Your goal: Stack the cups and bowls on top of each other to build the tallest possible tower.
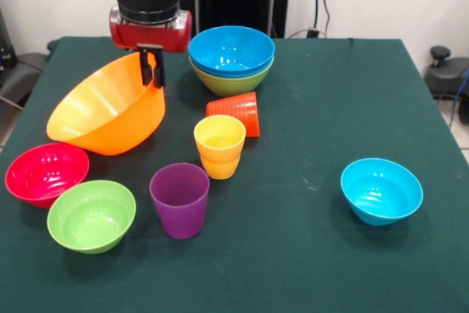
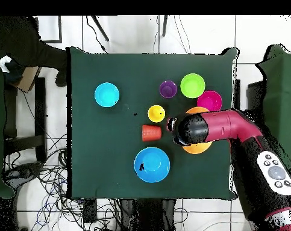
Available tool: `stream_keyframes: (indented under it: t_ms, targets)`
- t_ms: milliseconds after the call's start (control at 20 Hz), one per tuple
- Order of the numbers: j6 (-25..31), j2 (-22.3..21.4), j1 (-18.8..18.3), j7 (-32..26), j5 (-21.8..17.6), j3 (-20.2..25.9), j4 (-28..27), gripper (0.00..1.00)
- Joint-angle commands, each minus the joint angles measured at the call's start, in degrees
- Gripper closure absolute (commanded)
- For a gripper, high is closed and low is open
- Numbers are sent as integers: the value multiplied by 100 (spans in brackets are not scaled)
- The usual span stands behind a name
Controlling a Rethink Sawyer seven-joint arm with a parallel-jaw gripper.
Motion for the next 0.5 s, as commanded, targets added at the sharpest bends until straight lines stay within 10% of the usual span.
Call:
stream_keyframes:
  t_ms: [50, 500]
  targets:
    - [361, -70, 257, -240, 108, -202, 386, 100]
    - [392, -299, 379, -133, 266, -237, 521, 100]
